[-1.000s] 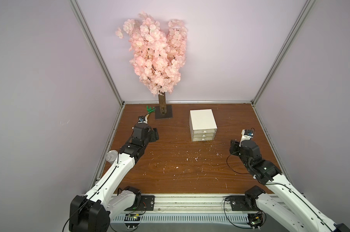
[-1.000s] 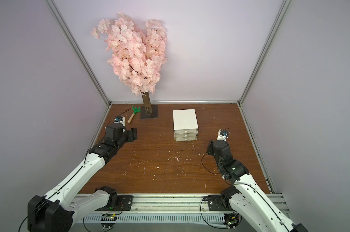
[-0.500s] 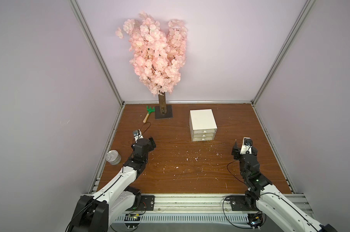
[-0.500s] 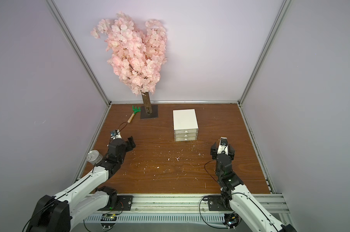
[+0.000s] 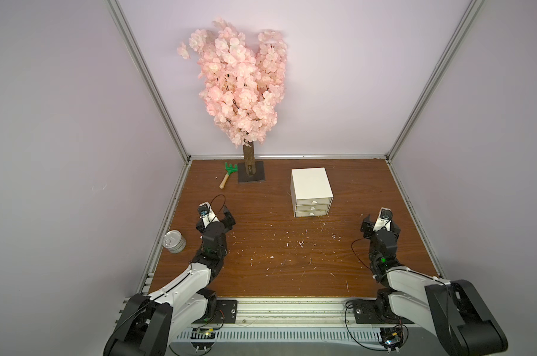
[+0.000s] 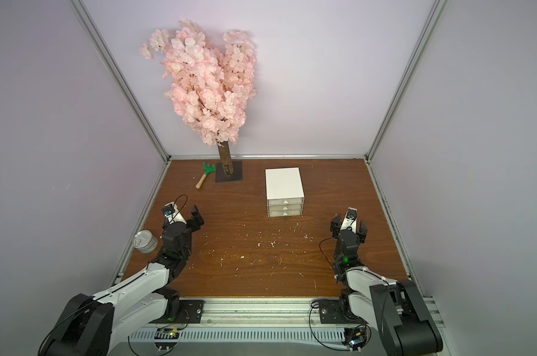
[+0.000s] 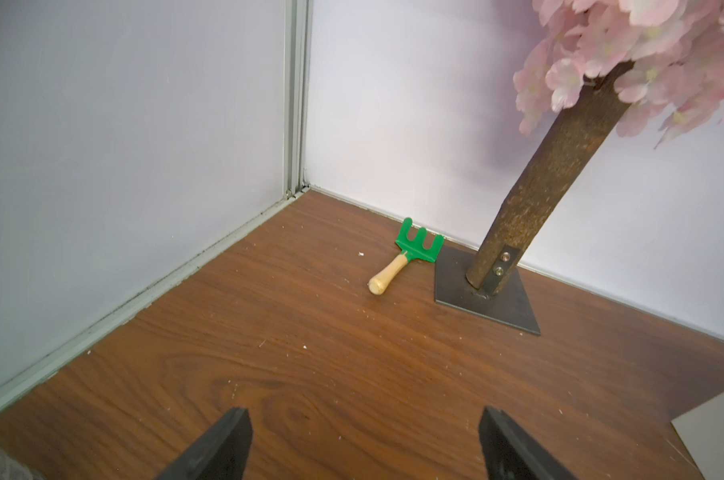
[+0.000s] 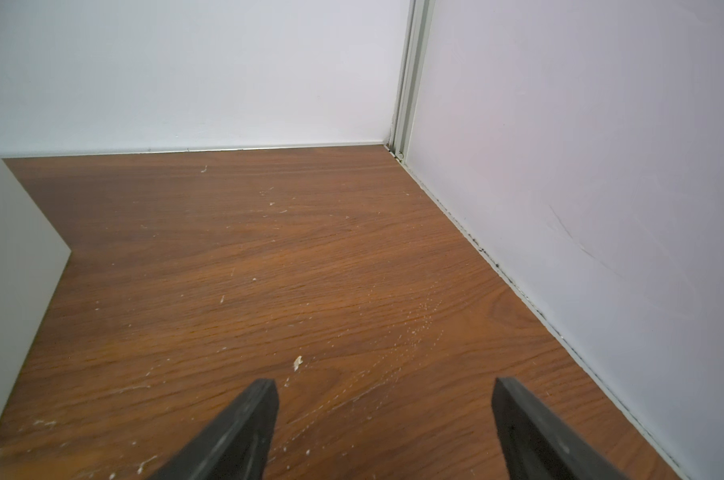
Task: Put the bluetooth earphones in the drawer according to color
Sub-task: Reset both arms
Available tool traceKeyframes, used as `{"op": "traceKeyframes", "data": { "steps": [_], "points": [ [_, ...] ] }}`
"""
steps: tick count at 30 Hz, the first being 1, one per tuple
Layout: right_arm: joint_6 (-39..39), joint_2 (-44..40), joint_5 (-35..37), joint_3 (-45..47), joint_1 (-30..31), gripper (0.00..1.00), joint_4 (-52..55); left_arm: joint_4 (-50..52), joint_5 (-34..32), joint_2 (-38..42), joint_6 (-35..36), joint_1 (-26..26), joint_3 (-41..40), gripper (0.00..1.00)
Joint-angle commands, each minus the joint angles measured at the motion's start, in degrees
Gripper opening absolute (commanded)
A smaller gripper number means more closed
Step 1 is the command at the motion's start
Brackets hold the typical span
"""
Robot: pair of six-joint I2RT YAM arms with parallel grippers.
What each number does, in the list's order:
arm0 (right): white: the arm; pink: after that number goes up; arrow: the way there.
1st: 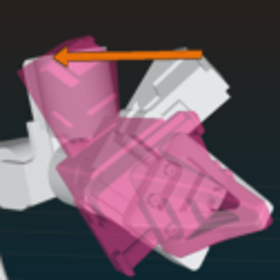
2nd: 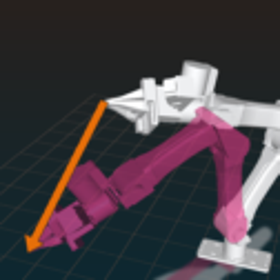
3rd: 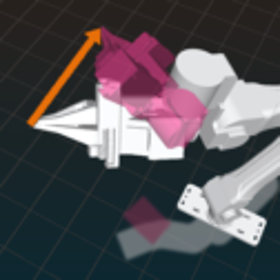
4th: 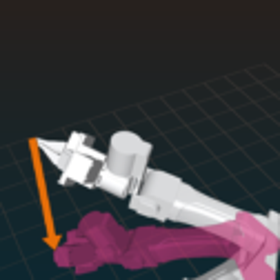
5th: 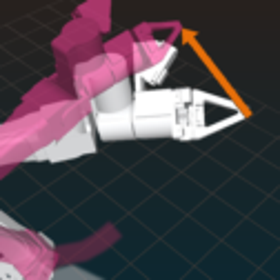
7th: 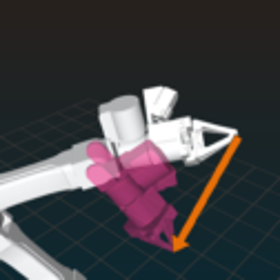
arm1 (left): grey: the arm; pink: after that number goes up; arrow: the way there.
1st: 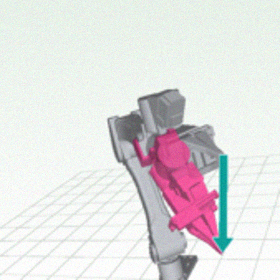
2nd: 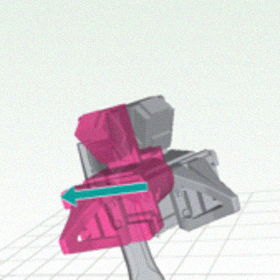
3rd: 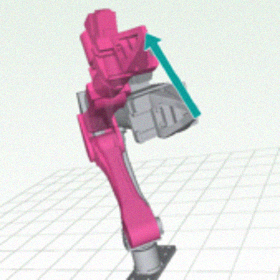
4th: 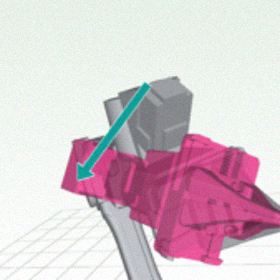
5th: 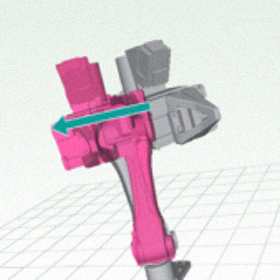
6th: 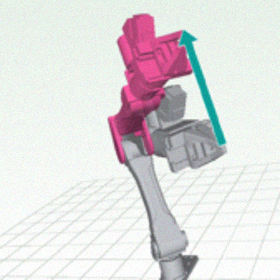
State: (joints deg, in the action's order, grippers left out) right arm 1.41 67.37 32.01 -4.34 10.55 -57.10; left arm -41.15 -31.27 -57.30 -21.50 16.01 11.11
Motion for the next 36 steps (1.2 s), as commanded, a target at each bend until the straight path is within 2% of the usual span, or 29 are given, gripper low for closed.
{"op": "traceKeyframes", "data": {
  "steps": [1, 5, 9, 10, 13, 14, 19, 22, 26, 29, 33, 34, 35, 36],
  "points": [
    [-0.7, 3.3, -3.1, -1.5, -0.6, 0.89, -11.5, -6.5, -4.3, 1.0, 4.6, -0.6, -1.7, 0.90],
    [-1.4, 10.1, -6.8, -2.9, -1.5, 0.90, -17.9, -10.9, -5.6, 1.4, 7.5, -0.6, -3.5, 0.91],
    [-3.1, 20.5, -10.1, -2.7, -1.8, 0.91, -28.4, -11.3, -6.9, 2.0, 9.8, -0.6, -3.8, 0.91],
    [-4.1, 22.8, -9.9, -2.8, -1.6, 0.94, -32.4, -11.5, -7.3, 2.1, 10.2, -0.6, -4.0, 0.91],
    [-1.9, 19.8, -10.3, -6.3, -2.5, 0.97, -20.3, -12.4, -8.3, 2.0, 11.5, -0.6, -4.7, 0.91],
    [-1.4, 20.2, -11.2, -7.2, -3.3, 0.99, -19.1, -12.9, -8.8, 1.7, 12.0, -0.6, -5.1, 0.91],
    [-0.4, 21.0, -13.1, -6.9, -4.8, 0.99, -20.7, -16.3, -11.8, -2.4, 13.1, -0.6, -6.8, 0.93],
    [-0.4, 21.0, -13.1, -6.9, -4.8, 0.99, -20.7, -22.5, -11.7, -6.8, 15.5, -0.9, -8.1, 0.96],
    [-0.4, 21.0, -13.2, -6.9, -4.8, 0.99, -20.8, -29.8, -8.8, -13.9, 18.5, -2.1, -7.0, 1.00],
    [-0.4, 21.0, -13.1, -6.9, -4.8, 0.99, -20.9, -31.6, -2.2, -17.7, 18.7, -4.8, -5.0, 0.99],
    [-0.4, 21.0, -13.1, -6.8, -4.8, 0.99, -20.9, -31.4, 2.0, -23.1, 22.5, -5.6, -1.2, 0.99],
    [-0.4, 21.0, -13.1, -6.9, -4.8, 0.99, -20.9, -33.5, 5.4, -25.8, 23.5, -6.2, -1.2, 0.99],
    [-0.4, 21.0, -13.2, -6.8, -4.8, 0.99, -20.9, -40.7, 6.2, -29.6, 24.8, -6.5, -1.6, 0.99],
    [-0.4, 21.0, -13.1, -6.8, -4.8, 0.99, -20.9, -40.3, 6.3, -30.5, 25.2, -6.5, -1.3, 0.99]
  ]
}}
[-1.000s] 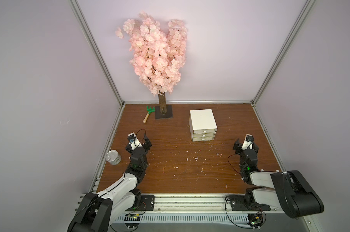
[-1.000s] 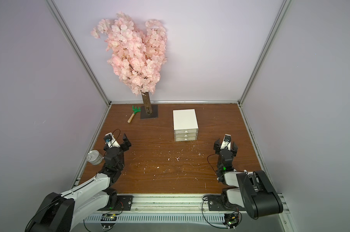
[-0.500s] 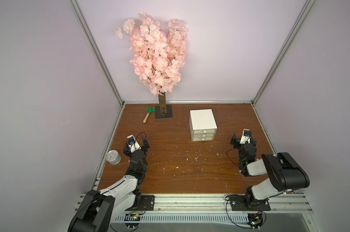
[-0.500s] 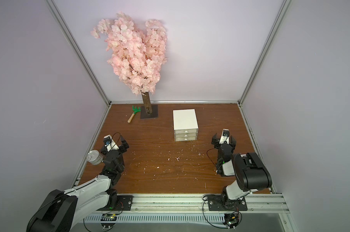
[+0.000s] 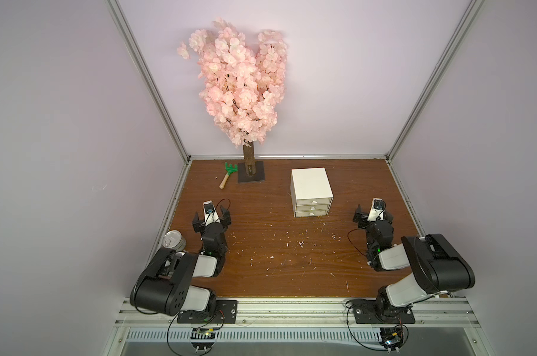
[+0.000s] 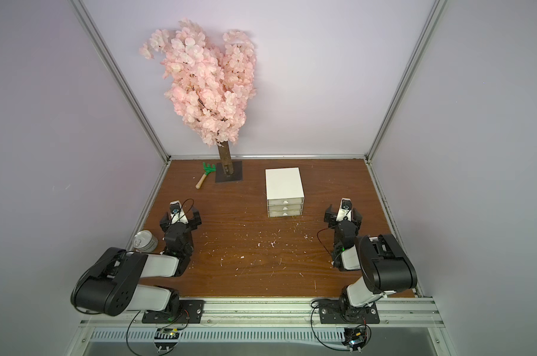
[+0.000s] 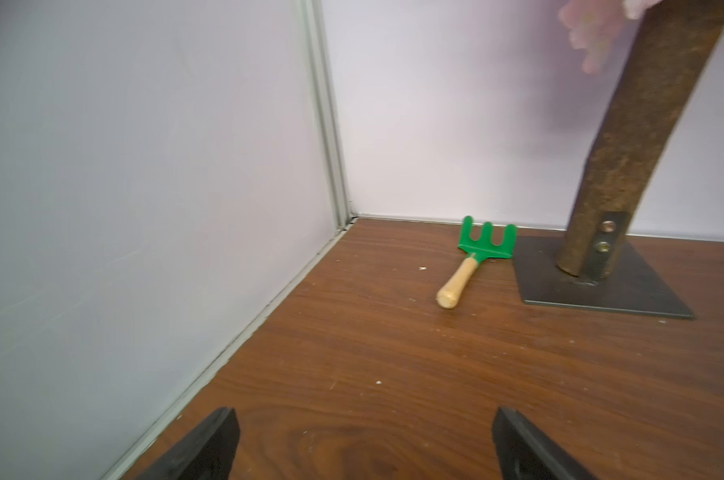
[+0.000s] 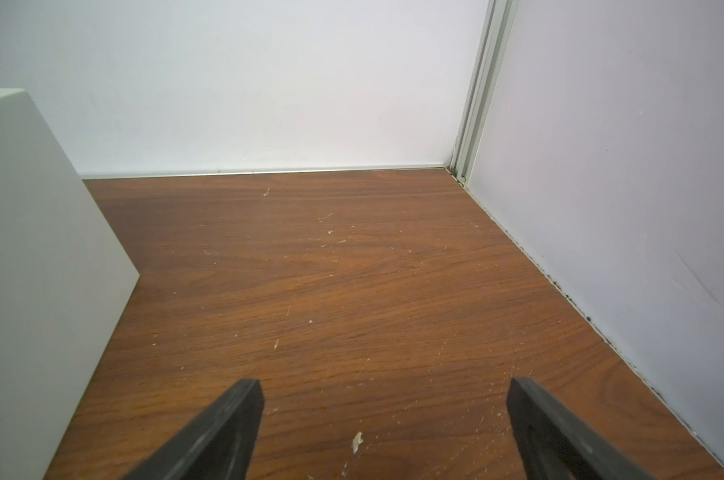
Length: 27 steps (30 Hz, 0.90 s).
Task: Put the bluetooth earphones in the drawer according to color
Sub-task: Reset both arms
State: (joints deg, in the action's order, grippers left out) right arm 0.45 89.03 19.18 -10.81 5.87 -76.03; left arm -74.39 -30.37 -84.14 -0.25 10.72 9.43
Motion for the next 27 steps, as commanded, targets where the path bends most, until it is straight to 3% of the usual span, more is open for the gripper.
{"op": "traceKeyframes", "data": {
  "steps": [1, 2, 5, 6, 27],
  "points": [
    [0.6, -0.6, -0.4, -0.4, -0.1, 0.99, -2.0, -0.7, 6.9, -1.5, 2.1, -2.0, 1.5, 0.99],
    [0.6, -0.6, -0.3, -0.3, -0.2, 0.99, -2.1, 2.3, 7.9, -0.5, 0.3, -3.3, 2.3, 0.99],
    [0.6, -0.6, -0.4, -0.4, -0.2, 0.99, -2.1, -3.0, 11.9, -4.7, -2.5, -6.8, 1.9, 0.99],
    [0.6, -0.6, -0.4, -0.4, -0.1, 0.99, -2.0, -6.8, 12.1, -6.0, -1.8, -6.9, 0.6, 0.99],
    [0.4, -0.5, -0.3, -0.2, -0.1, 0.99, -2.8, -4.5, 12.1, -5.1, -2.2, -6.9, 0.9, 0.99]
  ]
}}
